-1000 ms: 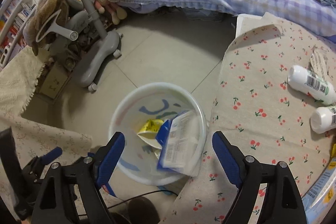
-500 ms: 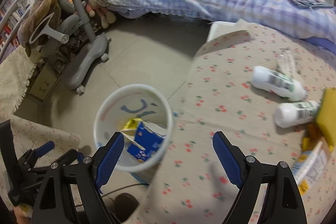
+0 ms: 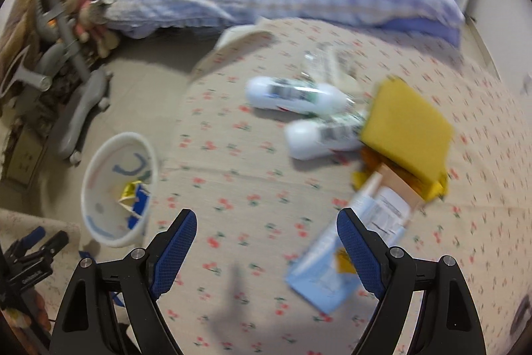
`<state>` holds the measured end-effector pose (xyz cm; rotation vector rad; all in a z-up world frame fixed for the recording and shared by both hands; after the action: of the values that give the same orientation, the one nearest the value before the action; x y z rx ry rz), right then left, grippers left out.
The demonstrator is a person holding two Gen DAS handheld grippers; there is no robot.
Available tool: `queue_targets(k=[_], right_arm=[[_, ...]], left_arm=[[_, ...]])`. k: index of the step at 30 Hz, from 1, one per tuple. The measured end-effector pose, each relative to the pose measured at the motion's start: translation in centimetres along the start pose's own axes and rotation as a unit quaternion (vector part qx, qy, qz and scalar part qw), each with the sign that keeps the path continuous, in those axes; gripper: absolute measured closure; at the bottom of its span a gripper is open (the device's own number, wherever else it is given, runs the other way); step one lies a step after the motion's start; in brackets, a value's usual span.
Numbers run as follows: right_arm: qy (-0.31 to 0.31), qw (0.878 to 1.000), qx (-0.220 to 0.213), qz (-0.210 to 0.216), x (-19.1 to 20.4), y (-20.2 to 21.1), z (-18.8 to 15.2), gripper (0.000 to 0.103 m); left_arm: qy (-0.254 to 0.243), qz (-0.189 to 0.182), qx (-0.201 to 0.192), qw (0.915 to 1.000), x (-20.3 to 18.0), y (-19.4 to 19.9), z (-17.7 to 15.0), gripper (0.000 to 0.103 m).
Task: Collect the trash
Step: 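Grasp the light blue milk carton with the right tool and lift it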
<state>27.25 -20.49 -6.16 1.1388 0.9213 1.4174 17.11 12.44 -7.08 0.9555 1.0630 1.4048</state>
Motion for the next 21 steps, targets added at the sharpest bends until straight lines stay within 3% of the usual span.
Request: queue_targets(k=[21], right_arm=[[-0.057,0.995,0.041,-0.072,-6.8,-2.8,-1.1,0.015]], left_arm=[[-0.043,-0.01,0.005,0.999,-5.6,0.3,0.4,0.003]])
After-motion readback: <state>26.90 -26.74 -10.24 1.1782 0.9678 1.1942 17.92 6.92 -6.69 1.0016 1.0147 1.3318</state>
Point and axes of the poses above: each gripper's, at about its wrist camera, not at the fingertips, and y roughly against the way its jaws point, x to its left, z to its top, the point moved 5 cm from there along -y, roughly the way its jaws point, and after that the axes turned 9 degrees about x, right-handed, at the moved point
